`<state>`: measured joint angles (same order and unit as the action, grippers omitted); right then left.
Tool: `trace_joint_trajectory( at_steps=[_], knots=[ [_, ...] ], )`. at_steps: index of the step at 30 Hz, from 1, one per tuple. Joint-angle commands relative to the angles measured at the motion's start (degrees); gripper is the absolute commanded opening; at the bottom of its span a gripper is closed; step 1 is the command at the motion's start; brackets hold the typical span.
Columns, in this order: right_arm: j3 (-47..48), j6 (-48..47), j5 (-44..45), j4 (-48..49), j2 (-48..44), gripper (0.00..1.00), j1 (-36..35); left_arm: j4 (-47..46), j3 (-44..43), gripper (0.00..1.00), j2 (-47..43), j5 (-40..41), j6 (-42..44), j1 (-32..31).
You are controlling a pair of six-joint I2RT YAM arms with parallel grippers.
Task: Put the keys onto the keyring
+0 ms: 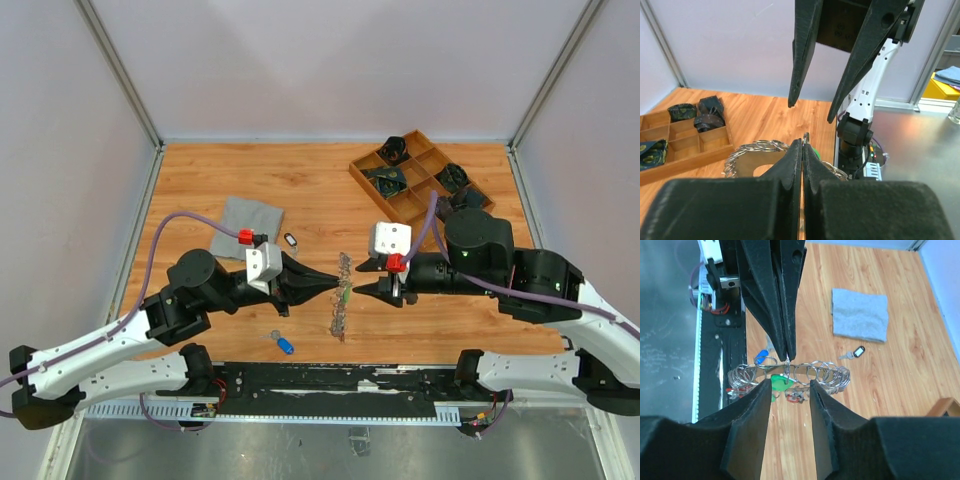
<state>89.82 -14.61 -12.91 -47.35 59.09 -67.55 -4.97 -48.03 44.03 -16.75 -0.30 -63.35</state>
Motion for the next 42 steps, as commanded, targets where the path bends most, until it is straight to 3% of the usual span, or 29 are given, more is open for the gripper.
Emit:
trace_joint_trajectory(
  at_steps=[1, 8, 12, 42],
  knots=[
    [-8.5, 6.8, 1.8, 14.9, -5.1, 0.38, -0.6, -6.4, 0.8, 0.01, -2.8, 1.3, -0.4, 0.0],
    [-18.8, 19.7, 5.4, 31.6, -11.4, 0.39, -0.6, -7.6, 1.4, 0.01, -4.5, 1.7, -0.1, 0.0],
    [-22.4, 25.5, 4.7, 36.4, -13.2, 0.40, -0.5, -8.5, 1.9, 0.00, -4.8, 2.3, -0.2, -0.1],
    [-25.1, 28.1, 3.7, 33.0, -12.8, 0.22, -0.5, -9.5, 2.1, 0.00, -5.4, 2.6, -0.2, 0.0]
  ],
)
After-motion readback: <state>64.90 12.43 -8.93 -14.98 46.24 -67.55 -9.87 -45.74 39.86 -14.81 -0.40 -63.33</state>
